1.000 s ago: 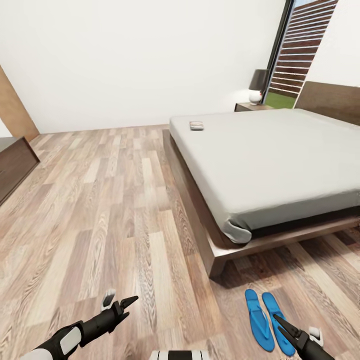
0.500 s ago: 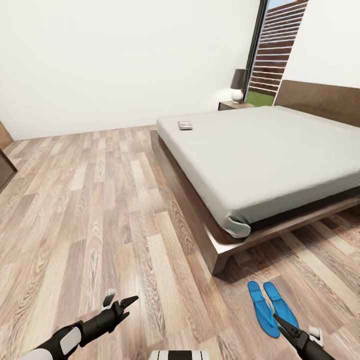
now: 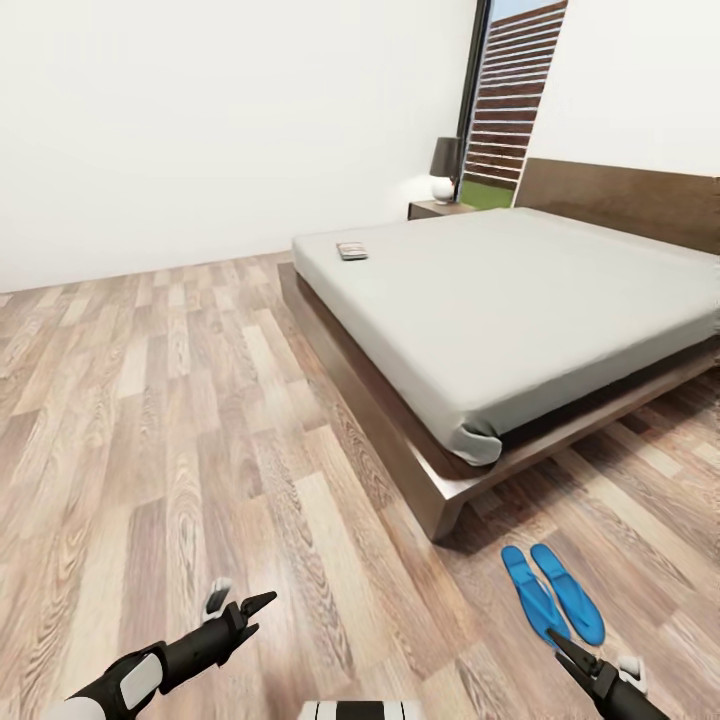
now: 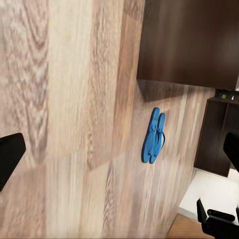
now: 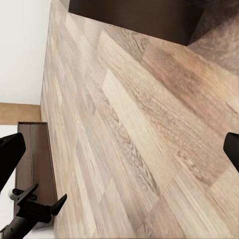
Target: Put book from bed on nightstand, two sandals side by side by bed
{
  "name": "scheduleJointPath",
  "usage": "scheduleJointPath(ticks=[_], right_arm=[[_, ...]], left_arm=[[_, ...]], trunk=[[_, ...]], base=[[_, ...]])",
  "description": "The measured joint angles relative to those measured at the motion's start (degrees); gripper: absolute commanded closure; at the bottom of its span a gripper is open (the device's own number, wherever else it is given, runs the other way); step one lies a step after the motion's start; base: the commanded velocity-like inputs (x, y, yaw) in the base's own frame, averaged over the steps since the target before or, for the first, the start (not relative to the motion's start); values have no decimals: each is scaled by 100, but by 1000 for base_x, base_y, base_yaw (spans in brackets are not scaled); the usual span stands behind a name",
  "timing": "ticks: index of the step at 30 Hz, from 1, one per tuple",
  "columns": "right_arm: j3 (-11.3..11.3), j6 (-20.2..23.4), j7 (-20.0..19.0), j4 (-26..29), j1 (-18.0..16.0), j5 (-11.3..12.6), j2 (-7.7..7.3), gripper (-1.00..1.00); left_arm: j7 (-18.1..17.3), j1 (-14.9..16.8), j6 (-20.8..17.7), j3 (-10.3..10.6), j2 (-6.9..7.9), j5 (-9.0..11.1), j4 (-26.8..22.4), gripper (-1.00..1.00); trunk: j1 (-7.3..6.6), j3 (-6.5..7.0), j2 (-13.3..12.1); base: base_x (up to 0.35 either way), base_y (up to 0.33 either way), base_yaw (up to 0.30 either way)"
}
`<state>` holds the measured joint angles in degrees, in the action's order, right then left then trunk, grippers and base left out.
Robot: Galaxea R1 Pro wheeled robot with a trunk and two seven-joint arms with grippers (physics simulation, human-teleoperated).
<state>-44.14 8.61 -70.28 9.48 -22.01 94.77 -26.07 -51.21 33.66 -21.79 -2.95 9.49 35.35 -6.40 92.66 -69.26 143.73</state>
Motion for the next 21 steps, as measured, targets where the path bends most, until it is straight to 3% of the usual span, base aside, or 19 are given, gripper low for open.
scheduleJointPath(ticks=[21], right_arm=[[-2, 2, 0, 0, 0, 0, 0, -100]], left_arm=[[-3, 0, -7, 0, 0, 0, 0, -100]], trunk=[[-1, 0, 0]], base=[[97, 289, -184]])
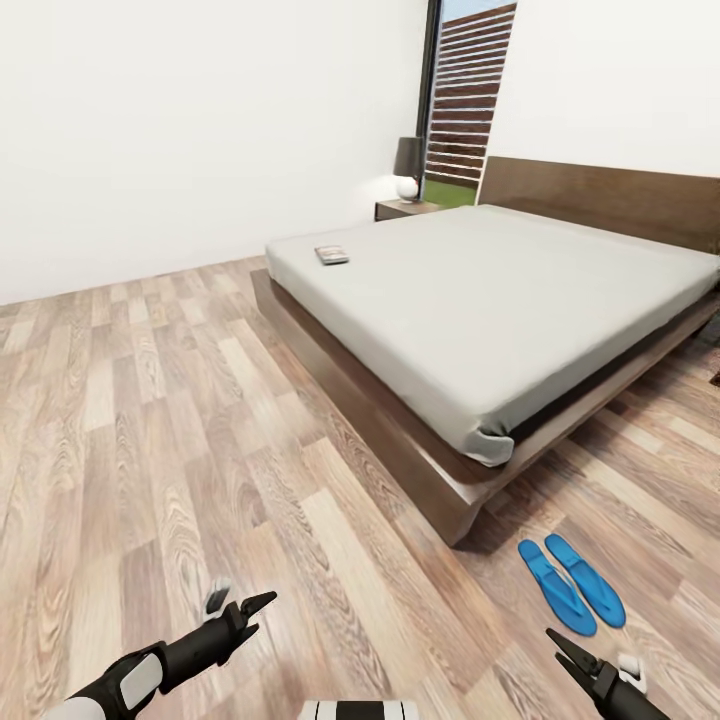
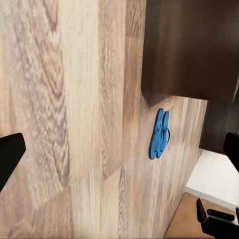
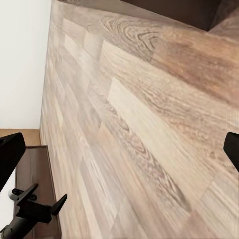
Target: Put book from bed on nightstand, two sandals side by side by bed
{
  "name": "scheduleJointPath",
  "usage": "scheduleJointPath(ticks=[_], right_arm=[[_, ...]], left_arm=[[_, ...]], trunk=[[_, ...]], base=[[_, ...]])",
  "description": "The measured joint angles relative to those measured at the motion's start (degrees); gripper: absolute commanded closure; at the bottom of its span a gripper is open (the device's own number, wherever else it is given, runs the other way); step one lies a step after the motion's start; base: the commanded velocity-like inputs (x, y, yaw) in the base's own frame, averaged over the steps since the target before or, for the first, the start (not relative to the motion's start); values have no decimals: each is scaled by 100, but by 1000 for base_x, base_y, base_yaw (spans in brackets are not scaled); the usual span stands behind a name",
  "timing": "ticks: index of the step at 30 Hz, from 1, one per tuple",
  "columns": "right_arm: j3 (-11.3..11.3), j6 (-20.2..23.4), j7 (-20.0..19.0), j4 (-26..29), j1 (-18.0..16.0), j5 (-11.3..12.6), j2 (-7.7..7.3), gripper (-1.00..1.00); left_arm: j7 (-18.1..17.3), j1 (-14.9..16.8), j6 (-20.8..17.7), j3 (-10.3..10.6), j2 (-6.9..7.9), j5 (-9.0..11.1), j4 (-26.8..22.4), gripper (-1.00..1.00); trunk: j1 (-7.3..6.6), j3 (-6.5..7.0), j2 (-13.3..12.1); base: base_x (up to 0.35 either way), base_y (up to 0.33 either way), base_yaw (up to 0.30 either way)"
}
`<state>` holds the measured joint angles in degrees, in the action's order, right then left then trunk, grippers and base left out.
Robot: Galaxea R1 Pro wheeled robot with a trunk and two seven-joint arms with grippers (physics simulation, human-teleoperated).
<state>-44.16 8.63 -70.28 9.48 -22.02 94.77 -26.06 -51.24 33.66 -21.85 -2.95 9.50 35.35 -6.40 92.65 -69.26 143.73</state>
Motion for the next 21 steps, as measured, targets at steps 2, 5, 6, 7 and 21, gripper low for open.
scheduleJointPath(ticks=[2, 5, 6, 7, 21], right_arm=[[0, 0, 0, 0, 0, 0, 0, -100], [0, 0, 0, 0, 0, 0, 0, -100], [0, 0, 0, 0, 0, 0, 0, -100], [0, 0, 0, 0, 0, 0, 0, -100], [0, 0, 0, 0, 0, 0, 0, -100]], left_arm=[[1, 0, -1, 0, 0, 0, 0, -100], [2, 0, -2, 0, 0, 0, 0, -100], [2, 0, -2, 0, 0, 0, 0, -100], [2, 0, -2, 0, 0, 0, 0, -100], [-1, 0, -2, 0, 0, 0, 0, -100]], trunk=[[0, 0, 0], [0, 0, 0], [0, 0, 0], [0, 0, 0], [0, 0, 0]], base=[[121, 289, -167], [124, 290, -166], [125, 290, -165], [125, 290, -165], [126, 293, -176]])
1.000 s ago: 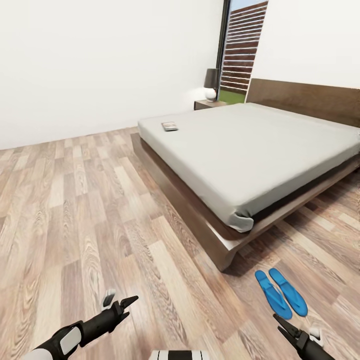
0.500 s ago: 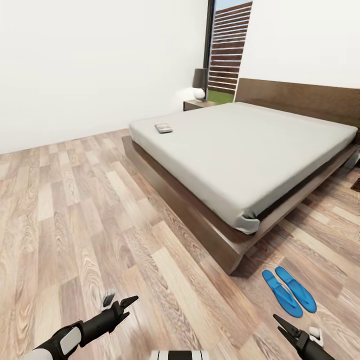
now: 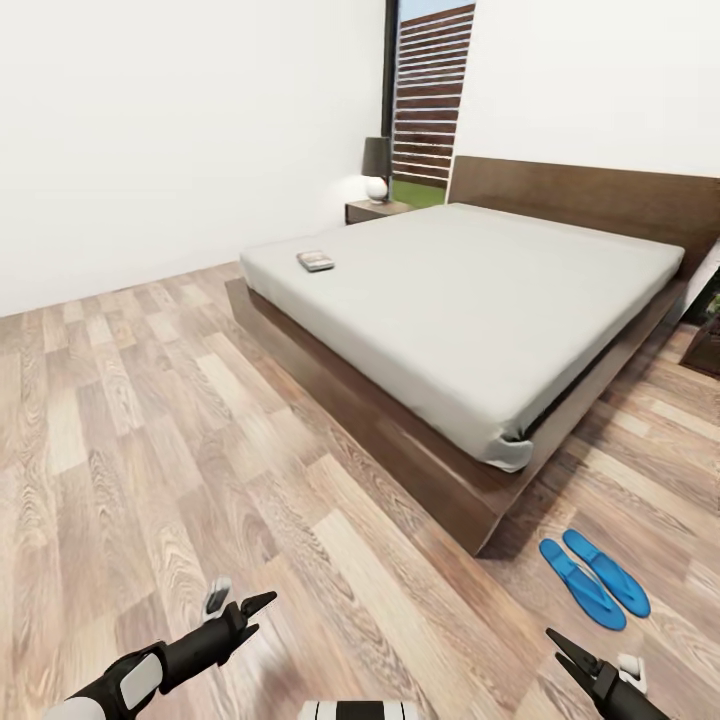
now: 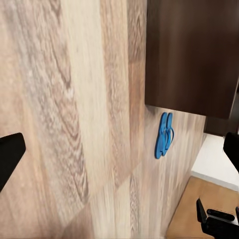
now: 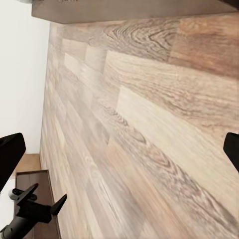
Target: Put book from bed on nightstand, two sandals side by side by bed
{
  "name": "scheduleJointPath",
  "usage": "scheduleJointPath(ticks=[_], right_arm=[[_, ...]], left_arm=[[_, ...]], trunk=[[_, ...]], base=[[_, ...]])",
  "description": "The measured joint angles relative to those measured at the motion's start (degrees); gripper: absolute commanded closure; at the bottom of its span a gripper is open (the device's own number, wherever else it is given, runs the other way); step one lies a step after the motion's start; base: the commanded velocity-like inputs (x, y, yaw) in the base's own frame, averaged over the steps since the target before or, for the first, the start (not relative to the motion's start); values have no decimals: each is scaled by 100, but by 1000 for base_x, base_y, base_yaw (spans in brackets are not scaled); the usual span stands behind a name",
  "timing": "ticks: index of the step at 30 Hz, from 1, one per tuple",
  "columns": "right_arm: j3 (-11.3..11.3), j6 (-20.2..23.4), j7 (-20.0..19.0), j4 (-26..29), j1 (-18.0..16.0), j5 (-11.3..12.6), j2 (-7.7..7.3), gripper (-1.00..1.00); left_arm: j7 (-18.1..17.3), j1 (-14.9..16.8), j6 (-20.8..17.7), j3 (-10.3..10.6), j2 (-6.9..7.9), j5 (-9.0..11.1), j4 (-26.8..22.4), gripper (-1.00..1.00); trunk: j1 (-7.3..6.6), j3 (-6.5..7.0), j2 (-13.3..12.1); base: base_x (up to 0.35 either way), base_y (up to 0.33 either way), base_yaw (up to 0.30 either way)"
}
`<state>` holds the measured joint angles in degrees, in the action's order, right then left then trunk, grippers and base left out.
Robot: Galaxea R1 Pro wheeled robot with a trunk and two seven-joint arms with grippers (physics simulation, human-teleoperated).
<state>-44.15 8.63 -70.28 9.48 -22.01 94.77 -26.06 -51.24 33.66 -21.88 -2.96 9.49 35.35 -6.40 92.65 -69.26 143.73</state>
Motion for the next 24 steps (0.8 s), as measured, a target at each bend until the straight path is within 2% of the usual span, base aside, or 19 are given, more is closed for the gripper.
scheduleJointPath(ticks=[24], right_arm=[[1, 0, 0, 1, 1, 0, 8, -100]], left_arm=[[-12, 1, 0, 0, 5, 0, 1, -100]], trunk=[[0, 0, 0]], base=[[123, 311, -266]])
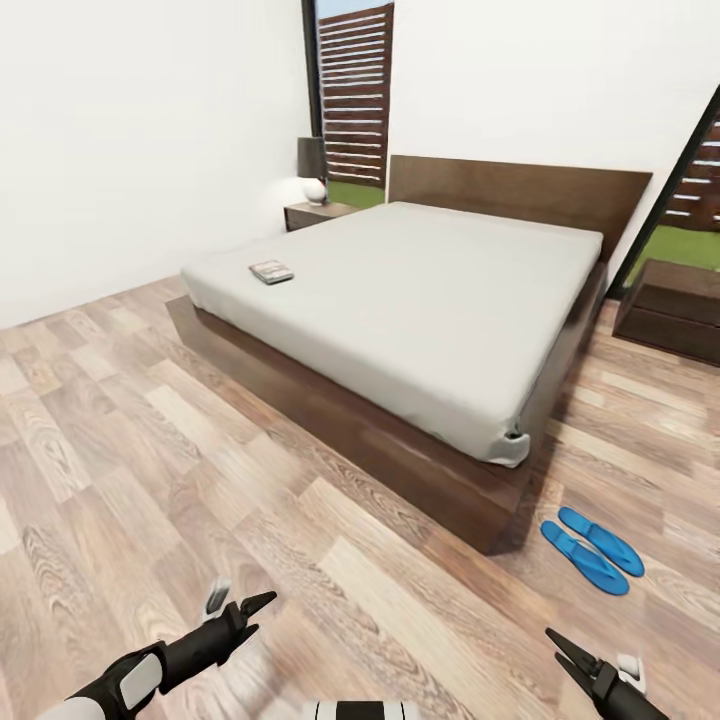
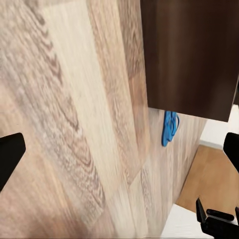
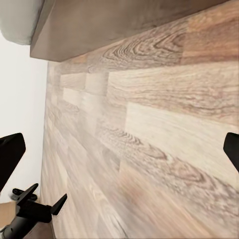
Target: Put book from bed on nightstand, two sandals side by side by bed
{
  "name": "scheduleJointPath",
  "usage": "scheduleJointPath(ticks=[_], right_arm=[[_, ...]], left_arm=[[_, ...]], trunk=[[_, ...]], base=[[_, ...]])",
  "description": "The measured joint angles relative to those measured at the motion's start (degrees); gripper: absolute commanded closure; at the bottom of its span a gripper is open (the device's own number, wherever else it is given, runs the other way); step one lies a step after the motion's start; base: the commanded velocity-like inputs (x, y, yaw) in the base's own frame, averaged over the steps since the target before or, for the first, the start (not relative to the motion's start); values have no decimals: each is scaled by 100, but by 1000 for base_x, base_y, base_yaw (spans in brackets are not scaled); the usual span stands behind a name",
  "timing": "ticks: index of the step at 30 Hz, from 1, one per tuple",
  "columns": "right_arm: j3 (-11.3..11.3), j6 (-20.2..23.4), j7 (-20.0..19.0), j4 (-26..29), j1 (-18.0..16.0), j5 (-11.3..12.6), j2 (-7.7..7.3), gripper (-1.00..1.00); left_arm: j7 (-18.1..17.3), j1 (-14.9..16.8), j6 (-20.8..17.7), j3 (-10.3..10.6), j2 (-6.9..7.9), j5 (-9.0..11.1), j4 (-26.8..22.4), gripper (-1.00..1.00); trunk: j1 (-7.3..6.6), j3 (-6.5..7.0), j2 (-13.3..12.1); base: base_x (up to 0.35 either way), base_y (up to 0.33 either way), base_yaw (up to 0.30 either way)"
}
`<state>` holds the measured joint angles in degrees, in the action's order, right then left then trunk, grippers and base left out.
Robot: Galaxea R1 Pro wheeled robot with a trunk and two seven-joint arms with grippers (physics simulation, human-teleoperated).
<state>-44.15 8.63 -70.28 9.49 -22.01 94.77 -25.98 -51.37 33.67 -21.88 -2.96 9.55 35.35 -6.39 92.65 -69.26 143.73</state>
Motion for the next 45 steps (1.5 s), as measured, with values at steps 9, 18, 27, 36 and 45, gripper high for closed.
scheduleJointPath(ticks=[9, 18, 27, 36, 45], right_arm=[[0, 0, 0, 0, 0, 0, 0, -100], [0, 0, 0, 0, 0, 0, 0, -100], [0, 0, 0, 0, 0, 0, 0, -100], [0, 0, 0, 0, 0, 0, 0, -100], [-1, 0, 0, -1, -1, 0, 1, -100]], left_arm=[[-2, 0, 0, 0, 1, 0, 0, -100], [-2, 0, 0, 0, 17, 0, 0, -100], [-7, 0, -6, 2, 55, 0, 0, -100], [-11, 0, -9, 4, 72, 0, 0, -100], [-11, -1, -9, 6, 74, 0, -1, -100]], trunk=[[0, 0, 0], [0, 0, 0], [0, 0, 0], [1, 0, 0], [1, 0, 0]], base=[[115, 313, -282], [114, 314, -282], [100, 318, -281], [26, 326, -271], [3, 328, -230]])
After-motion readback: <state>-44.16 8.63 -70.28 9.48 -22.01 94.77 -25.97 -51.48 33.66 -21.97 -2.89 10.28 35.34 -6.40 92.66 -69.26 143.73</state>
